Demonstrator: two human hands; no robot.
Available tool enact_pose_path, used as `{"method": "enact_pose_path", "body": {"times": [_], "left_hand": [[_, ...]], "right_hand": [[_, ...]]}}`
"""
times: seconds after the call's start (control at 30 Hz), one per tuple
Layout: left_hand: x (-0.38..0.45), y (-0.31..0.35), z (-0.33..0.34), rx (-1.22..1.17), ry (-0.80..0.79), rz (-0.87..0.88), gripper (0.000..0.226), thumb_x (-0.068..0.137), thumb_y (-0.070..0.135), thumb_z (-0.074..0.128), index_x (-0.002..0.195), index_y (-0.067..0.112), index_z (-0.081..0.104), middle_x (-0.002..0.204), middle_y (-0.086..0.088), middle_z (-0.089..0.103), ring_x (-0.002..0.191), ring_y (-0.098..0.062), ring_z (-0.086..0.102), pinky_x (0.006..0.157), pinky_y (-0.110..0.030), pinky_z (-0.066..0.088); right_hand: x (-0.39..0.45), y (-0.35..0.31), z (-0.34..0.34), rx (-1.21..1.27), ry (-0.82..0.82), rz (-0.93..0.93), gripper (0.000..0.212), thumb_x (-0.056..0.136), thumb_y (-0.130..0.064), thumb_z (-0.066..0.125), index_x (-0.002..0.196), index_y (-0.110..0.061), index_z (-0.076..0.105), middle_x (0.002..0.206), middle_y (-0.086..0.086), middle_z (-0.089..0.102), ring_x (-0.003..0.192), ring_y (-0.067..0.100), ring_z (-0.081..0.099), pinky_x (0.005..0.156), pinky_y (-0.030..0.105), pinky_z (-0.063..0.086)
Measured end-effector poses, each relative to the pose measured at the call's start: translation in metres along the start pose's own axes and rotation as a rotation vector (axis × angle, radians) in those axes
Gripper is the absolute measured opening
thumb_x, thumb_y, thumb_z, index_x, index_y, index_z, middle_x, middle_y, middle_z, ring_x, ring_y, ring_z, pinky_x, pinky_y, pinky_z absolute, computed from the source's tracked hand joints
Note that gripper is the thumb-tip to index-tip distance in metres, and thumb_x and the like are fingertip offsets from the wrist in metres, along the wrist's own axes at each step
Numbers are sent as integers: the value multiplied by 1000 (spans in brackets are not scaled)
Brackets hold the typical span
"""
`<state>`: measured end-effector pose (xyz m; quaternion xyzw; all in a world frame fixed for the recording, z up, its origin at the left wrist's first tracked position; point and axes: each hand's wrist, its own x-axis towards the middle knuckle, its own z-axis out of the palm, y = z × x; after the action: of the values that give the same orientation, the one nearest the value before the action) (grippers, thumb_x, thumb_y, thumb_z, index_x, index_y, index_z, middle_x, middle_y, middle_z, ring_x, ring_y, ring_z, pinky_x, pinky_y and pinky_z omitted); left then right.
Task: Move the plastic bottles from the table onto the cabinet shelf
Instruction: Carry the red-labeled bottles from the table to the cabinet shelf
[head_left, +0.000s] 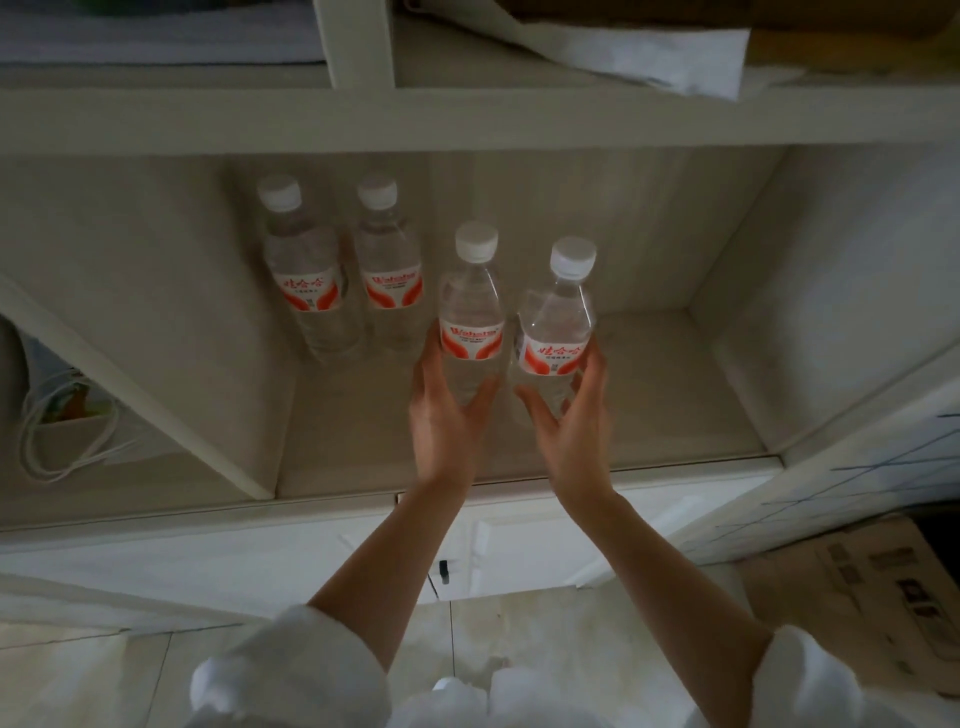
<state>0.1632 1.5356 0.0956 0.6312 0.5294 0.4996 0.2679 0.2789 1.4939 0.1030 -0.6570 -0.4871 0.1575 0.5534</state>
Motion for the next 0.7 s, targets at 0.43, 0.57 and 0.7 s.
{"method": "enact_pose_path", "body": {"times": [0.43, 0.57, 0.7], "left_hand": [[41, -1, 40, -12, 9, -66, 84, 87, 23, 71, 153, 21, 19, 156, -2, 32, 142, -14, 32, 113, -24, 28], [43, -2, 41, 25, 33, -55, 83, 88, 23, 70, 153, 19, 18, 156, -6, 31, 142, -18, 32, 115, -28, 28], [49, -5, 43, 38, 50, -64, 83, 89, 27, 69, 153, 20, 17, 156, -7, 31, 143, -19, 32, 117, -37, 31]], "right_hand": [[57, 17, 17, -50, 18, -56, 85, 79, -15, 75, 146, -4, 24, 143, 14, 43, 132, 24, 44, 108, 39, 40], [67, 17, 20, -40, -15, -72, 85, 81, -14, 73, 147, -4, 21, 144, 15, 40, 133, 23, 42, 108, 30, 37], [76, 20, 24, -38, -23, -83, 83, 81, -12, 72, 146, -1, 21, 143, 16, 41, 131, 22, 43, 103, 9, 33]]}}
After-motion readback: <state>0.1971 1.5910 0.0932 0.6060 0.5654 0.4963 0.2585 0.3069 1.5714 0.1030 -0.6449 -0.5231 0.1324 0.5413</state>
